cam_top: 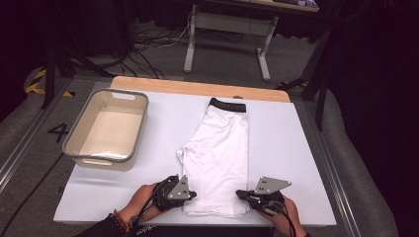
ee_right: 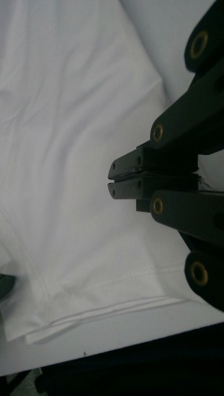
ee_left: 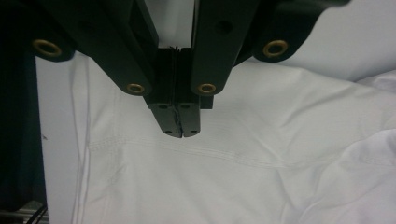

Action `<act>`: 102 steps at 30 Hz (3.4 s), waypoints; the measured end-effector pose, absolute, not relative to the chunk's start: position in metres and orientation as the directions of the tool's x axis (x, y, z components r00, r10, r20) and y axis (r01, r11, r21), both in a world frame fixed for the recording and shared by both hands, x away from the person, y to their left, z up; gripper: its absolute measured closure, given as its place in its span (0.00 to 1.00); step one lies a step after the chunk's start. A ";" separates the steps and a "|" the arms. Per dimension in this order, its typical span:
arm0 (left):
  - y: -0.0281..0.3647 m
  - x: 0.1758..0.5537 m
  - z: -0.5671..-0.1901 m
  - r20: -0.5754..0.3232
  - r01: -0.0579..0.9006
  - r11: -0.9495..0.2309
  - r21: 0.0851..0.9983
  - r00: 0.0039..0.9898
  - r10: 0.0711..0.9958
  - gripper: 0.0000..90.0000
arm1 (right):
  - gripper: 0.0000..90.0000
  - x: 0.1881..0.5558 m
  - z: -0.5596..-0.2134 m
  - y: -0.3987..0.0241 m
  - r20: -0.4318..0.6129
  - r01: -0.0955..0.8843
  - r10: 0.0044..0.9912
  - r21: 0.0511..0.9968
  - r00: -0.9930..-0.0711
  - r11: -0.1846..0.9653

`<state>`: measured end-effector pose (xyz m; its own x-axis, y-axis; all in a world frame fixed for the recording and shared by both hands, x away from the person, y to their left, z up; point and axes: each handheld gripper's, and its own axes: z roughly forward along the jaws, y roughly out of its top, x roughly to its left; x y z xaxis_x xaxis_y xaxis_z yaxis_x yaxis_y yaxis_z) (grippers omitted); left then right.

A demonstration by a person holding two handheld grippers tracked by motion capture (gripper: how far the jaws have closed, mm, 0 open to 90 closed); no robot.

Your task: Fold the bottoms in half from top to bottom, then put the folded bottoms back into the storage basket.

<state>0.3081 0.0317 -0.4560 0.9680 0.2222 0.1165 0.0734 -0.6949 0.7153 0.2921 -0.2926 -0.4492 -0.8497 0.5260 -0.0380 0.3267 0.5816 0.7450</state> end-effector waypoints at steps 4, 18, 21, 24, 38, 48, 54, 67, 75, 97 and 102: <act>0.039 0.312 -0.452 0.122 0.089 -0.662 0.744 0.956 0.266 0.95 | 0.94 0.297 -0.443 -0.301 -0.032 0.335 0.574 0.785 -0.818 0.521; 0.063 0.321 -0.445 0.144 0.130 -0.565 0.815 0.899 0.413 0.72 | 0.73 0.311 -0.434 -0.316 -0.071 0.300 0.661 0.852 -0.747 0.430; 0.066 0.322 -0.445 0.168 0.106 -0.550 0.828 0.890 0.425 0.65 | 0.66 0.310 -0.432 -0.317 -0.079 0.280 0.675 0.870 -0.734 0.406; 0.067 0.322 -0.446 0.185 0.096 -0.544 0.834 0.880 0.438 0.57 | 0.59 0.309 -0.431 -0.319 -0.090 0.269 0.688 0.878 -0.720 0.396; 0.075 0.319 -0.449 0.190 0.118 -0.498 0.859 0.830 0.525 0.24 | 0.25 0.310 -0.430 -0.318 -0.108 0.207 0.711 0.917 -0.695 0.341; 0.083 0.320 -0.448 0.159 0.129 -0.449 0.884 0.821 0.548 0.15 | 0.13 0.309 -0.429 -0.318 -0.102 0.192 0.743 0.935 -0.661 0.299; 0.084 0.321 -0.449 0.149 0.142 -0.454 0.879 0.824 0.546 0.12 | 0.15 0.308 -0.429 -0.319 -0.121 0.179 0.747 0.934 -0.654 0.308; 0.082 0.323 -0.451 0.146 0.149 -0.462 0.874 0.827 0.543 0.07 | 0.14 0.309 -0.430 -0.320 -0.119 0.193 0.752 0.930 -0.648 0.313; 0.079 0.322 -0.452 0.148 0.154 -0.472 0.868 0.827 0.542 0.07 | 0.14 0.311 -0.430 -0.321 -0.120 0.201 0.756 0.926 -0.644 0.319; 0.050 0.359 -0.448 0.104 0.189 -0.465 0.865 0.839 0.534 0.18 | 0.26 0.334 -0.435 -0.331 -0.050 0.291 0.787 0.913 -0.615 0.286; 0.043 0.384 -0.444 0.088 0.205 -0.448 0.870 0.831 0.550 0.20 | 0.35 0.358 -0.425 -0.337 -0.013 0.320 0.803 0.913 -0.596 0.252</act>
